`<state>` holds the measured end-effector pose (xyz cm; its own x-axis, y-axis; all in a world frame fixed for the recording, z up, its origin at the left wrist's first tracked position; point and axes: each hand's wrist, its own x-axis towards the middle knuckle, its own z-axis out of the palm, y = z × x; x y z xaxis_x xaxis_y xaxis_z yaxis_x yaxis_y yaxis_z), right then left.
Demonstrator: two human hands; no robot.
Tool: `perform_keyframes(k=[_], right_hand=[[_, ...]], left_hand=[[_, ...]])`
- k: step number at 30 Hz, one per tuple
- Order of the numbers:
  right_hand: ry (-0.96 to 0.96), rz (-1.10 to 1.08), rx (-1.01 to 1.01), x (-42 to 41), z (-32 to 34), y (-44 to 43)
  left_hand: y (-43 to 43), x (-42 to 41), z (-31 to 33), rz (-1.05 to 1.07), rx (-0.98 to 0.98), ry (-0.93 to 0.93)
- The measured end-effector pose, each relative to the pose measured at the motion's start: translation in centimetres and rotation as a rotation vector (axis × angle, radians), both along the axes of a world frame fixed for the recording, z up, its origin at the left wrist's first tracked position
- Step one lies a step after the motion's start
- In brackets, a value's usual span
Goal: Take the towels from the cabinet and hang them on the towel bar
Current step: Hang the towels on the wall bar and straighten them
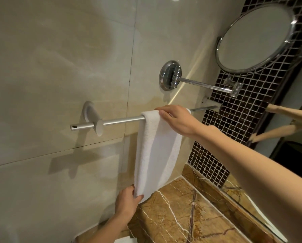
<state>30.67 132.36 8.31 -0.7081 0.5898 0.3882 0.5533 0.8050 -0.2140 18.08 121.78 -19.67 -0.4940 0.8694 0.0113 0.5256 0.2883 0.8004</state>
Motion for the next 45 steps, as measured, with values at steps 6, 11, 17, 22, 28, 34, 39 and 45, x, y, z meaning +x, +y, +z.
perform_keyframes(k=[6,11,17,22,28,34,39,45], right_hand=[[0.005,-0.051,-0.010,2.6,-0.1,3.1],[0.023,-0.023,-0.031,4.7,-0.1,5.1],[0.060,-0.061,-0.073,7.0,-0.3,8.1],[0.100,-0.092,-0.145,8.9,-0.4,10.5],[0.103,-0.165,-0.198,10.7,-0.4,13.0],[0.094,-0.169,-0.081,11.3,-0.7,14.0],[0.094,-0.157,-0.088,11.4,-0.7,14.2],[0.112,-0.179,-0.172,11.1,-0.6,14.1]], left_hand=[[3.5,2.5,0.3,-0.051,-0.045,0.026],[6.1,4.7,0.2,-0.061,-0.053,0.042],[9.2,6.4,0.3,-0.096,-0.076,0.072],[11.7,8.0,0.4,-0.127,-0.061,0.074],[14.2,10.2,0.5,-0.154,-0.054,0.063],[15.5,11.6,0.6,-0.160,-0.052,0.082],[15.7,11.6,0.5,-0.159,-0.050,0.069],[15.3,11.1,1.2,-0.179,-0.042,0.149]])
